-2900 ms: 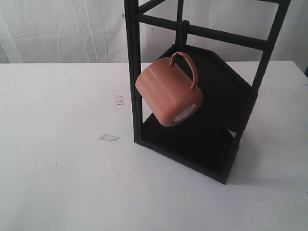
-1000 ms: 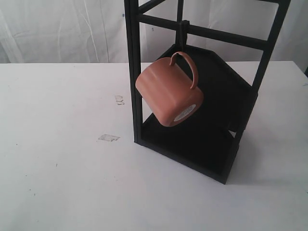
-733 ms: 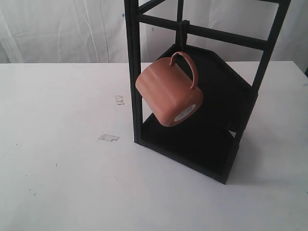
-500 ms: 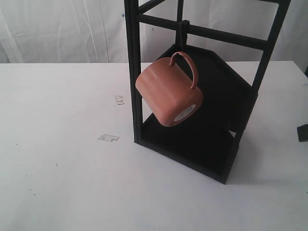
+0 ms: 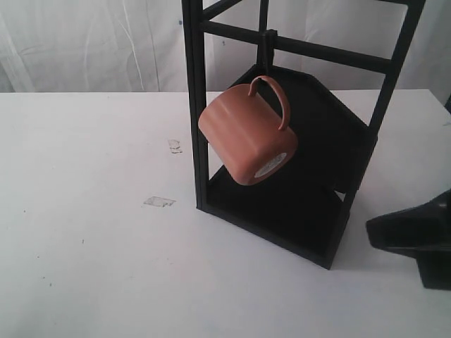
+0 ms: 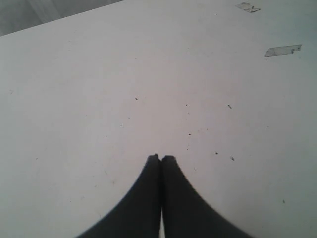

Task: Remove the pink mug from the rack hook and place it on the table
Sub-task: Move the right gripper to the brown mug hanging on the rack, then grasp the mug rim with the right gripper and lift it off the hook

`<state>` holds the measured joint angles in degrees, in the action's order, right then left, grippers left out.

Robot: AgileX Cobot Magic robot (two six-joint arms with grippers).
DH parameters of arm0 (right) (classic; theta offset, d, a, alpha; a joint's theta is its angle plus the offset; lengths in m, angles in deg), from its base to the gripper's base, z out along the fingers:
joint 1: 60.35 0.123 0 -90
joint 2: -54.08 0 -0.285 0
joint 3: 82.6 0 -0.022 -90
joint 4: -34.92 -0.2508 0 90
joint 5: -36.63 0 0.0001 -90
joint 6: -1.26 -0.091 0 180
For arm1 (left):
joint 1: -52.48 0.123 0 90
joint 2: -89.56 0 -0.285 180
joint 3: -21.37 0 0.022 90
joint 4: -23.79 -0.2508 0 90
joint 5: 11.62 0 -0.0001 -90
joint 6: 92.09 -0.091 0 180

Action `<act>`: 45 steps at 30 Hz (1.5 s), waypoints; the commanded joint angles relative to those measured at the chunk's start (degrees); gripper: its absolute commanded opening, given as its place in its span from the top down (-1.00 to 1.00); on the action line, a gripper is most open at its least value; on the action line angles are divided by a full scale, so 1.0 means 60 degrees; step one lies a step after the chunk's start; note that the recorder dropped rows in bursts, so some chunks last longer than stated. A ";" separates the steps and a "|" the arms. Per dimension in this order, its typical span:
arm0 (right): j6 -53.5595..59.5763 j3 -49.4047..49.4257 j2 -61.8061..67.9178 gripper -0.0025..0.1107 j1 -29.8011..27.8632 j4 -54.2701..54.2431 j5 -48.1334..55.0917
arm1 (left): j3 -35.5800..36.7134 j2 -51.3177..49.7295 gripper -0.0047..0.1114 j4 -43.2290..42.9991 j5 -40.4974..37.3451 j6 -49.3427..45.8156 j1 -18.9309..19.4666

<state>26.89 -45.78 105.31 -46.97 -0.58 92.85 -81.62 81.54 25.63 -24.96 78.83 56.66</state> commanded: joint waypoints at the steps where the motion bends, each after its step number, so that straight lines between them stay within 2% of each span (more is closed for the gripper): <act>1: 0.0484 -0.0035 -0.0057 0.96 0.0798 -0.1000 -0.0105 | 0.0035 0.0037 0.92 0.0068 0.0003 0.0015 -0.0061; 10: 0.0540 -0.0469 0.0627 0.96 0.1698 -0.1080 -0.1972 | 0.0035 0.0037 0.92 0.0068 0.0003 0.0015 -0.0061; 13: 0.1358 -0.0949 0.1005 0.96 0.1953 -0.1447 -0.2416 | 0.0035 0.0037 0.92 0.0068 0.0003 0.0015 -0.0061; 22: 0.1993 -0.1358 0.2299 0.95 0.2143 -0.2071 -0.3535 | 0.0035 0.0037 0.92 0.0068 0.0003 0.0015 -0.0061; 27: 0.2558 -0.1358 0.2996 0.73 0.2143 -0.2761 -0.3994 | 0.0035 0.0037 0.92 0.0068 0.0003 0.0015 -0.0061; 35: 0.2627 -0.1358 0.3158 0.34 0.2143 -0.2891 -0.5520 | 0.0035 0.0037 0.92 0.0068 0.0003 0.0015 -0.0061; 45: 0.2627 -0.1358 0.3566 0.31 0.2143 -0.2726 -0.6339 | 0.0035 0.0037 0.92 0.0068 0.0003 0.0015 -0.0061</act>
<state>41.88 -53.75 125.82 -34.06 -17.47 58.16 -81.62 81.54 25.63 -24.96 78.83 56.66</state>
